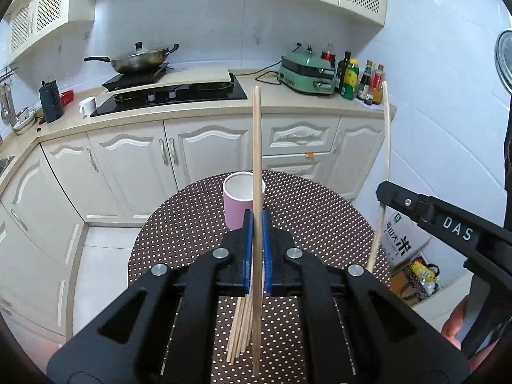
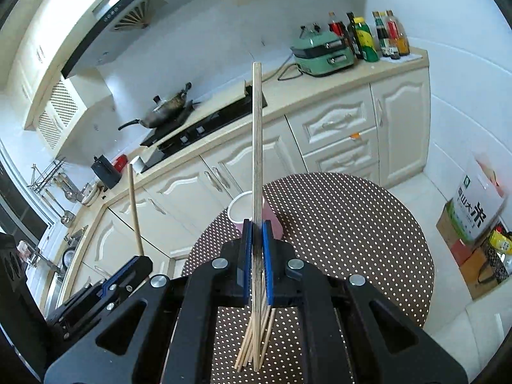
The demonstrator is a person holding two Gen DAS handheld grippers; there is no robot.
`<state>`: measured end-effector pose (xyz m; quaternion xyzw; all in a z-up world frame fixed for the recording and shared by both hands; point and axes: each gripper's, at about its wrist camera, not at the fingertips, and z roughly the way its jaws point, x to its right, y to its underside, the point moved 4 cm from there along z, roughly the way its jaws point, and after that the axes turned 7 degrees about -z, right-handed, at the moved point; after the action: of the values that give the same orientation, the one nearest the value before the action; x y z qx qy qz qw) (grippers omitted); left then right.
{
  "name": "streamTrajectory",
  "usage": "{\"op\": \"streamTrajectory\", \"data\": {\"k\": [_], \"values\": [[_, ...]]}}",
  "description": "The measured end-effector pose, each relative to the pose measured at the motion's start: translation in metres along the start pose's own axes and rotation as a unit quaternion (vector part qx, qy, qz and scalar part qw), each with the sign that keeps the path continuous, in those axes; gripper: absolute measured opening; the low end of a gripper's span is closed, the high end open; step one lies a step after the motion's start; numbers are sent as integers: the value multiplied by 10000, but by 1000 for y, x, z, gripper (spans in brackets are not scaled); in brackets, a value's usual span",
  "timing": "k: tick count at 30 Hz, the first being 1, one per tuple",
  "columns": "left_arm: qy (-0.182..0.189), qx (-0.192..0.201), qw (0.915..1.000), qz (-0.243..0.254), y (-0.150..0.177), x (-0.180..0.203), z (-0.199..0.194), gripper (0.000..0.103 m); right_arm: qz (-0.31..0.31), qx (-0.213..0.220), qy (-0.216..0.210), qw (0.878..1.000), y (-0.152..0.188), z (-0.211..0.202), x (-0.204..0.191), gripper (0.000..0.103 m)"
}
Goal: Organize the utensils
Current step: 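Lift the right tool's chopstick upright while the left tool lifts its chopstick, then lower both chopsticks into the pink cup and open both tools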
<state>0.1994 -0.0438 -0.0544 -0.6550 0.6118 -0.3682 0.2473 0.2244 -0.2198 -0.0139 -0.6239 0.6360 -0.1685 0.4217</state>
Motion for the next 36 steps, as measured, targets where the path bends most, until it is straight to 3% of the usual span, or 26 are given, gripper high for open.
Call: {"op": "streamTrajectory", "data": {"k": [8,15,23,28,36], "values": [[-143,222,9996,-47,-26,-4,-2,6,-274,211,-128,9993,-30,1,-15,5],[-205,473,9987,-56,-70,-6,9,6,-323,379,-336,9982,-72,22,-24,5],[-214,520,9984,-70,-124,-13,61,6,-361,396,-529,9972,-115,78,-33,5],[41,516,9986,-86,-144,-19,106,6,-341,405,-461,9975,-131,124,-33,5],[534,417,9976,-148,-145,-23,182,6,-440,503,-258,9974,-127,181,-19,5]]}}
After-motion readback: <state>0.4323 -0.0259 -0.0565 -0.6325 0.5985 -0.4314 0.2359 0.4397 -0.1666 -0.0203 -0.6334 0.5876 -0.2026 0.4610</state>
